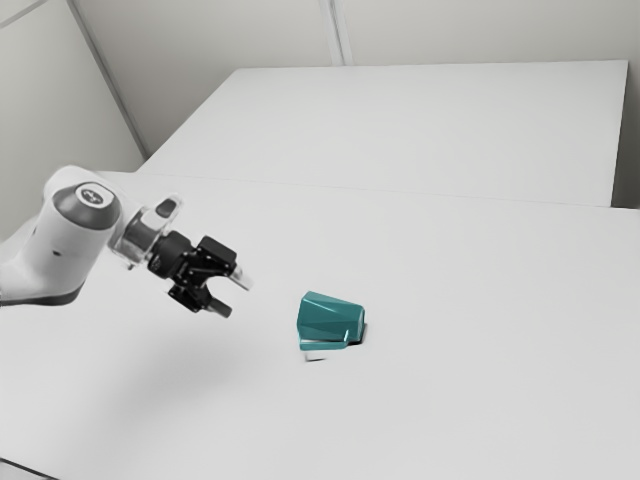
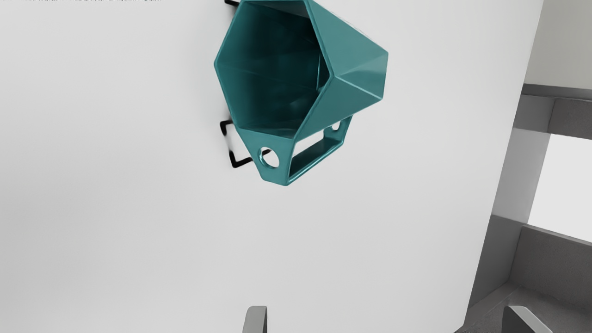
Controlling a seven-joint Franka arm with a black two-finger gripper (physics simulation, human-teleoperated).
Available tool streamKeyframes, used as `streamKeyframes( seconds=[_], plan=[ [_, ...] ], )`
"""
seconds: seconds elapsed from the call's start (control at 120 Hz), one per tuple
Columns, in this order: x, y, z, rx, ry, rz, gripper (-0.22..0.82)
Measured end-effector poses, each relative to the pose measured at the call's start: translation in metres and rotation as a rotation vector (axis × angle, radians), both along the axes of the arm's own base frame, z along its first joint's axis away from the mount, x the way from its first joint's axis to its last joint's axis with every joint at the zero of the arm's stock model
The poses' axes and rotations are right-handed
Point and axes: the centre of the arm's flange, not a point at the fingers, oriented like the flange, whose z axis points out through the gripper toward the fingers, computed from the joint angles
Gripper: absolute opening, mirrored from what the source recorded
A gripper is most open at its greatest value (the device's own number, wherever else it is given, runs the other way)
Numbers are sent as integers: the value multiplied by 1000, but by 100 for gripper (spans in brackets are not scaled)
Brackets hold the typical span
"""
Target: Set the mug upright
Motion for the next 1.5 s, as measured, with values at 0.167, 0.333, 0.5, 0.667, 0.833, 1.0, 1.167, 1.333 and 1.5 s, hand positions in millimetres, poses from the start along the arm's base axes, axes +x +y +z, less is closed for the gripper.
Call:
streamKeyframes(
  seconds=[0.167, 0.333, 0.5, 0.667, 0.833, 1.0, 1.167, 1.333, 1.5],
  plan=[
    [12, -6, -33, -4, 6, -4, 54],
    [30, -7, -49, 18, -27, -19, 53],
    [45, -12, -65, 12, -47, -27, 53],
    [64, -23, -67, 10, -90, -56, 53],
    [67, -36, -75, -19, -108, -65, 52],
    [69, -42, -83, -44, -122, -63, 52],
    [74, -46, -87, -60, -139, -65, 51],
    [75, -54, -89, -94, -155, -59, 49],
    [75, -56, -88, -134, -172, -47, 48]
  ],
)
